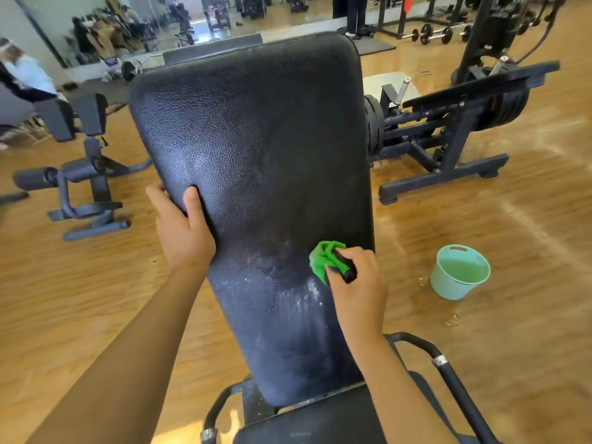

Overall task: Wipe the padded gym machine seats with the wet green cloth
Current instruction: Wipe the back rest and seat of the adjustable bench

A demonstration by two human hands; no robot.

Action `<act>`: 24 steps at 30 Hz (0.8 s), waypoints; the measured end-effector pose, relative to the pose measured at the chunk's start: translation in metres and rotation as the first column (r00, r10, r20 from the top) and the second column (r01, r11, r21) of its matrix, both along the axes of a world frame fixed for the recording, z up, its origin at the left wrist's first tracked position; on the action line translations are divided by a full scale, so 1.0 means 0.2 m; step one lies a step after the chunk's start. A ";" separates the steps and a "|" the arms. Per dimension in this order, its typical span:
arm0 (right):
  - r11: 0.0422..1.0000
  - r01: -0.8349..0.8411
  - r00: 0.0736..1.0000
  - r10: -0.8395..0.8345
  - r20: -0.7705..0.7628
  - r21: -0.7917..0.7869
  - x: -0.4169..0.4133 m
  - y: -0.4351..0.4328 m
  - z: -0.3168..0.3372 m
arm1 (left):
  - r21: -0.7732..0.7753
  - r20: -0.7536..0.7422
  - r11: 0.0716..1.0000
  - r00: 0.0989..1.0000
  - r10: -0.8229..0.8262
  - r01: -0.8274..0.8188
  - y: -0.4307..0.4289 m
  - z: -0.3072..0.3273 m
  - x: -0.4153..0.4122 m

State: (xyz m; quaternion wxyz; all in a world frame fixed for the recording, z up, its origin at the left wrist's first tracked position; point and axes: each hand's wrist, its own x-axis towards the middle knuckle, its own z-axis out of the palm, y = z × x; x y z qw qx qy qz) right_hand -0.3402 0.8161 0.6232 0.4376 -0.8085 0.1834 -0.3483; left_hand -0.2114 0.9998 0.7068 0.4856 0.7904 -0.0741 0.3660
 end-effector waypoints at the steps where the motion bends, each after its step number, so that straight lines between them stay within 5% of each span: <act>1: 1.000 0.022 1.000 -0.022 -0.003 0.020 0.00 -0.07 0.01 | 0.002 0.005 1.000 1.000 0.000 0.000 0.00 0.00 0.00; 12: 0.940 0.165 0.986 -0.156 -0.053 0.299 -0.09 -0.28 -0.21 | 0.025 -0.013 0.996 0.996 0.083 -0.083 -0.04 0.01 -0.03; 20: 0.956 0.094 0.995 -0.098 0.003 0.276 -0.05 -0.20 -0.17 | 0.013 -0.001 0.995 0.996 0.094 -0.094 -0.05 0.00 -0.03; 24: 0.993 -0.009 0.999 0.004 0.042 0.118 -0.03 0.02 -0.10 | -0.011 -0.019 0.999 0.999 0.051 -0.051 -0.04 0.00 -0.03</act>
